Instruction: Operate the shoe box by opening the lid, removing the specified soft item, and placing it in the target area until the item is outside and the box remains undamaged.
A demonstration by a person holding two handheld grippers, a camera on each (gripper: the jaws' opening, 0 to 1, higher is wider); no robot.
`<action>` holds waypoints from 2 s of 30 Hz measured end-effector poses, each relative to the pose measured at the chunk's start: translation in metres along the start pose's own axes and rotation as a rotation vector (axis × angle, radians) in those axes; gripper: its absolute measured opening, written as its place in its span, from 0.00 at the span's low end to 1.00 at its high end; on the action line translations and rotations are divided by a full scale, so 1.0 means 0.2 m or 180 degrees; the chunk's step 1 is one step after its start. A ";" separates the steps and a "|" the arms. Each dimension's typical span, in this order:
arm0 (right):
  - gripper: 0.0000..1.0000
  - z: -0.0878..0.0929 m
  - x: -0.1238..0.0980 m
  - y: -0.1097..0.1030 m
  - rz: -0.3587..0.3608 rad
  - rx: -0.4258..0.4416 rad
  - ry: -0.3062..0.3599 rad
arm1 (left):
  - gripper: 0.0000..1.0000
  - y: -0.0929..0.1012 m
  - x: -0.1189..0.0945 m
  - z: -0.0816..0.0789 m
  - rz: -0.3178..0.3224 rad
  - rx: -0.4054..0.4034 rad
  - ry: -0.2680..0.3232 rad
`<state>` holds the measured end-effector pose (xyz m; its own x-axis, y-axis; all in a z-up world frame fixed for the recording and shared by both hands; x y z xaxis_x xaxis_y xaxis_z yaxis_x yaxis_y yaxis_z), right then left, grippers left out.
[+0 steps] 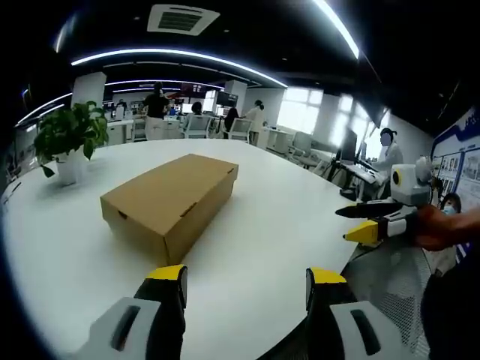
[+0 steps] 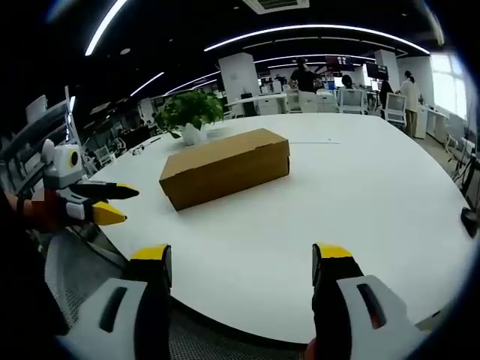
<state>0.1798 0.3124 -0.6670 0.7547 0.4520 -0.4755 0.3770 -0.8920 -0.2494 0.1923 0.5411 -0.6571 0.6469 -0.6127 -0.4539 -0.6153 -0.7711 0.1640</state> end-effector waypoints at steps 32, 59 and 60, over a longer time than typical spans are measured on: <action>0.72 -0.01 0.00 0.01 0.0027 0.0021 0.0033 | 0.65 0.01 0.01 0.01 0.0042 0.0016 -0.0046; 0.72 0.00 0.00 0.01 0.0028 0.0008 0.0020 | 0.65 0.01 0.01 0.01 0.0059 0.0022 -0.0048; 0.72 0.00 0.00 0.01 0.0028 0.0009 0.0018 | 0.65 0.01 0.01 0.01 0.0057 0.0025 -0.0045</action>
<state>0.1806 0.3110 -0.6664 0.7611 0.4440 -0.4728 0.3688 -0.8959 -0.2476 0.1911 0.5385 -0.6589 0.6295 -0.6238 -0.4633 -0.6302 -0.7586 0.1652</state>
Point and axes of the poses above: the point that each gripper's makers call its tool centre point, and the gripper's own axes: x roughly forward along the fingers, y roughly to its right, z roughly out of its underside, the point moved 4 cm from there along -x, roughly backward along the fingers, and after that the axes turned 3 degrees about x, right-handed, at the moved point
